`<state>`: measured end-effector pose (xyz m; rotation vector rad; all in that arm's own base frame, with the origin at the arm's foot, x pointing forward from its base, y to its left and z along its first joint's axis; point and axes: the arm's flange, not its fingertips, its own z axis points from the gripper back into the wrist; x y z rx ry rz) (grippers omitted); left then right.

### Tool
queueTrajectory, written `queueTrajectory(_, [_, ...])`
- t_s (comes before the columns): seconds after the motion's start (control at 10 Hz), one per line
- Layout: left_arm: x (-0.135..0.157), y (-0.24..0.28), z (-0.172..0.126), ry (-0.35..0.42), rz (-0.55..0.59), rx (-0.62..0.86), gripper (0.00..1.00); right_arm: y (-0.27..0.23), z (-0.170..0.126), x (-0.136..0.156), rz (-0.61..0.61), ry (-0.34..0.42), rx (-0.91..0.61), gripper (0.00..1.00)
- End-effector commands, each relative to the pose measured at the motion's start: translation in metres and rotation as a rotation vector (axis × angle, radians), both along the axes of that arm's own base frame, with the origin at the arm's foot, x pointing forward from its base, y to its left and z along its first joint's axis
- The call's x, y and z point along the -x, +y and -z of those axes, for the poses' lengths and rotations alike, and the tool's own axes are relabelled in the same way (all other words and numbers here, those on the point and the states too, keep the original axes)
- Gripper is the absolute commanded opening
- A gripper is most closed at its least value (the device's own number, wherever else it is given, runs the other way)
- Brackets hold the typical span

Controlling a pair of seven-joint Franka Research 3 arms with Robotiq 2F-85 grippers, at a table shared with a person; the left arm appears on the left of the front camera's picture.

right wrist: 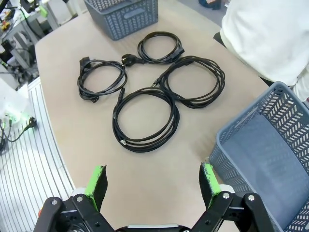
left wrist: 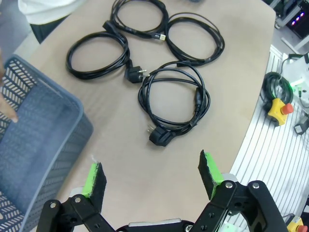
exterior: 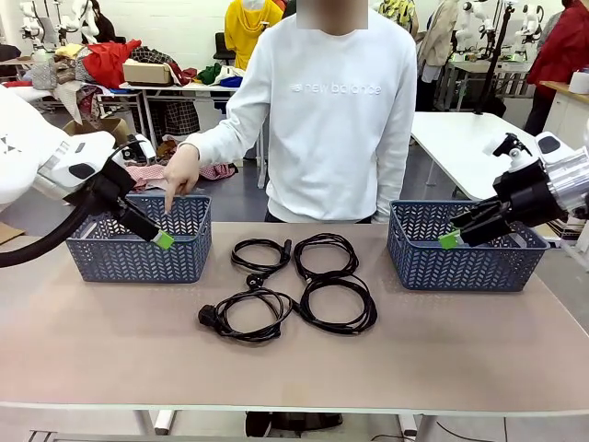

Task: Organize the cables according to human instructions.
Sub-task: Pick up a bundle of cables and place it in the basket indicated by the human.

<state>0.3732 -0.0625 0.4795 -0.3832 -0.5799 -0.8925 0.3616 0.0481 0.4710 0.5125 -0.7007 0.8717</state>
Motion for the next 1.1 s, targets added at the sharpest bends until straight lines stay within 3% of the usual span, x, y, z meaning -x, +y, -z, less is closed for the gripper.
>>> queueTrajectory(0.0, [-0.001, 0.002, 0.001, -0.006, 0.017, 0.019, 1.00, -0.001, 0.001, -0.006, -0.021, -0.024, -0.012, 1.00])
queueTrajectory(0.3, [0.000, 0.000, 0.000, 0.000, 0.000, 0.000, 1.00, -0.001, 0.001, -0.006, -0.021, -0.024, -0.012, 1.00])
queueTrajectory(0.6, [0.000, -0.036, 0.007, -0.040, 0.171, -0.186, 1.00, -0.001, 0.001, -0.006, -0.021, -0.024, -0.012, 1.00])
queueTrajectory(1.0, [-0.011, -0.117, 0.026, -0.022, 0.415, -0.367, 1.00, -0.001, 0.001, -0.006, -0.021, -0.024, -0.012, 1.00])
